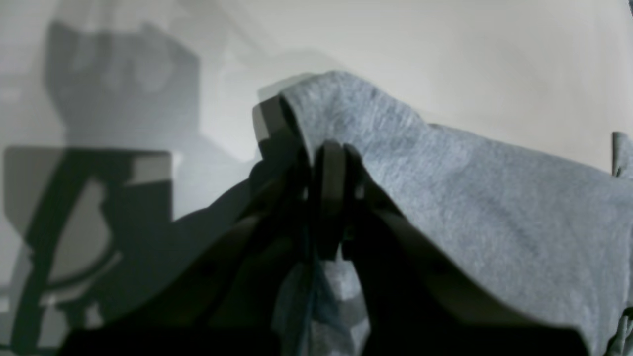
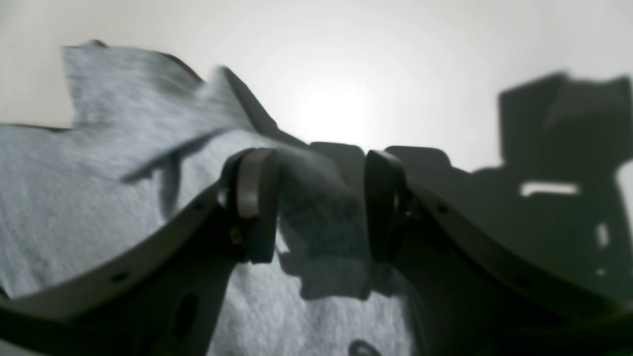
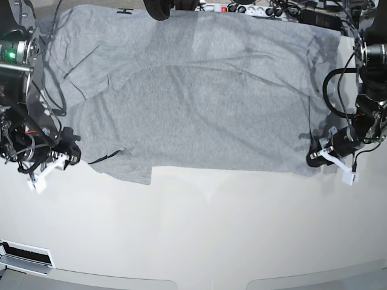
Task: Layout the t-shirt on the table in an organized manner, then fold the t-shirt properly
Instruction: 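Release the left gripper and move it to the hem corner, then grasp the hem corners with both grippers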
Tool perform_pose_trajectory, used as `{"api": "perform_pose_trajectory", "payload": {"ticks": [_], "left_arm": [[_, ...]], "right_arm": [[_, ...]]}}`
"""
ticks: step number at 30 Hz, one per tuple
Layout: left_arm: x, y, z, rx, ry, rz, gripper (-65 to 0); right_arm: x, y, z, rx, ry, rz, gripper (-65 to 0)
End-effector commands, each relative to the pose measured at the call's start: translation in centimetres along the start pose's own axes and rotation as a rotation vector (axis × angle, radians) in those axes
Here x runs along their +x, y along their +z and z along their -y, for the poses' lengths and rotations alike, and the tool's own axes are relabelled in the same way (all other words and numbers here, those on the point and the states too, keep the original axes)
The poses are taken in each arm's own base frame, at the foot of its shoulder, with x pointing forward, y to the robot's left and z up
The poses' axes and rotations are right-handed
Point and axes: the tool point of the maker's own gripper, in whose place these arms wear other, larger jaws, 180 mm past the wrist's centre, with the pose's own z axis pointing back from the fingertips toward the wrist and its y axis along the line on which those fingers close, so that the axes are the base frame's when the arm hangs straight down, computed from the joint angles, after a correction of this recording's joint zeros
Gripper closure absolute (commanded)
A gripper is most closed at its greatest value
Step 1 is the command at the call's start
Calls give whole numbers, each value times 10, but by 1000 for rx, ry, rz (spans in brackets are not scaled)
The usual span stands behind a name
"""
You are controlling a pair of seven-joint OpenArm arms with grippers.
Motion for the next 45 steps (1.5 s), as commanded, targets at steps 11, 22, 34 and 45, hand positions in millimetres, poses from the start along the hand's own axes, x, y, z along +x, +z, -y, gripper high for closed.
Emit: {"api": "perform_pose_trajectory", "payload": {"ticks": [11, 22, 34, 45], "left_arm": [[16, 8, -12, 34, -15, 20, 0], [21, 8, -18, 79, -15, 22, 0], [110, 11, 1, 89, -136, 166, 0], [141, 12, 44, -61, -242, 181, 0]], "right_arm": [[-26, -1, 4, 34, 18, 28, -281], [32, 2, -23, 96, 140, 155, 0], [120, 31, -19, -40, 233, 246, 0], [139, 40, -38, 21, 270, 248, 0]]}}
